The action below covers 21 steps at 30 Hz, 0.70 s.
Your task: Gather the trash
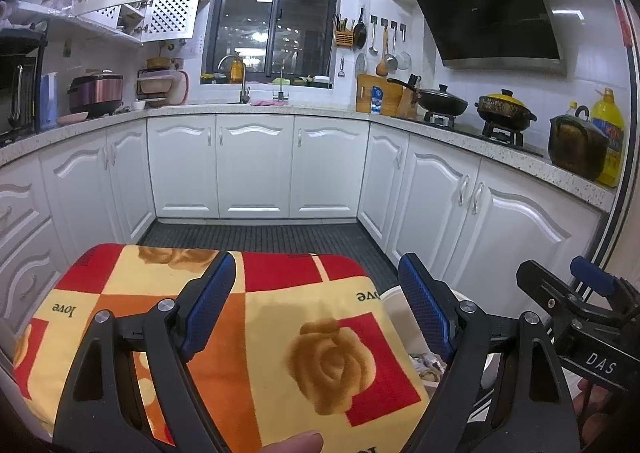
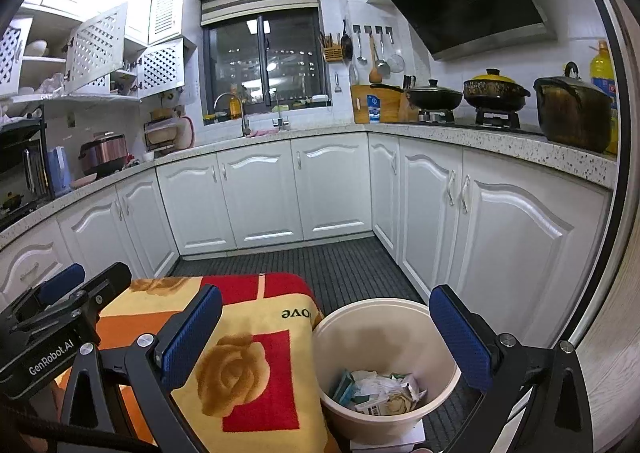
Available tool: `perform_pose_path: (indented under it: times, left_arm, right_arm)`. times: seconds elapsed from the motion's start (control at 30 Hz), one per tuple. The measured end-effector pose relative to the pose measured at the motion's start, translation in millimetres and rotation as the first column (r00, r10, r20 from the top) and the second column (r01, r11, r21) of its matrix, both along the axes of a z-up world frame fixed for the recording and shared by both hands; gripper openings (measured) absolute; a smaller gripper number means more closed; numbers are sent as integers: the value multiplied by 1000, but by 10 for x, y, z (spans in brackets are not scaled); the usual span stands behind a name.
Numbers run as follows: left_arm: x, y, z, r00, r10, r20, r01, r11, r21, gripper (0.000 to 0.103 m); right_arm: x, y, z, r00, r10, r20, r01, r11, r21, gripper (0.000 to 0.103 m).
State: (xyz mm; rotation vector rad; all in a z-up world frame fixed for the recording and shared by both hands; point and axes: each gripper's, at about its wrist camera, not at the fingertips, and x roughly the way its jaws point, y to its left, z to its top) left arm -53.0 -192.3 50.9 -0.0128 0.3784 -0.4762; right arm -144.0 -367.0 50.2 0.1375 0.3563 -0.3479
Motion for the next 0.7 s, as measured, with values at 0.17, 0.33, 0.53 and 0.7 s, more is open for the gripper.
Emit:
perform_pose_path:
  times: [0.17, 0.33, 0.53, 0.7]
  left_arm:
    - [11, 2, -6, 1000, 6, -1, -6, 1000, 1, 83]
    - [1, 2, -5, 1000, 17, 13, -17, 1000, 5, 83]
    - [-6, -14, -28, 999, 26, 19, -26, 1000, 17, 83]
    - [-5, -45, -43, 999, 30, 23, -30, 999, 31, 83]
  right_arm:
    - [5, 1, -2, 1000, 1, 0, -1, 1000, -6, 103]
    - [-5, 19, 3, 1000, 4, 9, -4, 1000, -6, 103]
    - [-10, 39, 10, 1000, 6, 13, -6, 1000, -9, 103]
    - [5, 44, 10, 1000, 7, 7, -7, 1000, -8, 103]
